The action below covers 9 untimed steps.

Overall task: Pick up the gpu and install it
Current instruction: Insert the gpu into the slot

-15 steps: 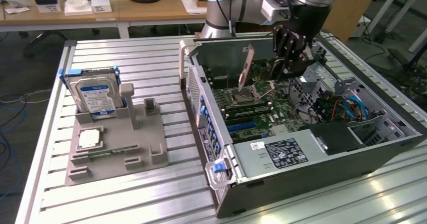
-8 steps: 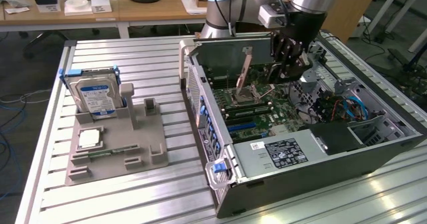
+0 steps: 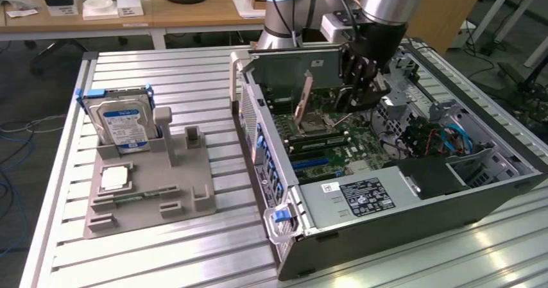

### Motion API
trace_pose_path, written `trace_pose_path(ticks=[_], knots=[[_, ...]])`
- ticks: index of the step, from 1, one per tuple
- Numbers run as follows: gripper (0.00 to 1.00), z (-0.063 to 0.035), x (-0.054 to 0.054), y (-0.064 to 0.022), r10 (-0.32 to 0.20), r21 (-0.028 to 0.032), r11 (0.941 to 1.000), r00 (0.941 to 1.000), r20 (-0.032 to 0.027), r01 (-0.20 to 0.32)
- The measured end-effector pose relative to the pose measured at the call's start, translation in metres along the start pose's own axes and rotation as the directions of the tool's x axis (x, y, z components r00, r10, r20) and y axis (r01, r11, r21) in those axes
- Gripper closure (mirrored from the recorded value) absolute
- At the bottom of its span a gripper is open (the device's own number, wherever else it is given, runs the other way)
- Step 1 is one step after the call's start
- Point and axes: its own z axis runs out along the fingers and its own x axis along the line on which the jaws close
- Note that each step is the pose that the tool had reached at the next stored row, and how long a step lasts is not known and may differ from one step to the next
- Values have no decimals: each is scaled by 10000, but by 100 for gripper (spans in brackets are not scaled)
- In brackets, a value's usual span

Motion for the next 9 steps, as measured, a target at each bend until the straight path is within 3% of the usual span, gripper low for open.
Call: trace_pose_path(ticks=[9], knots=[[72, 149, 2, 77, 21, 17, 10000, 10000, 0, -21]])
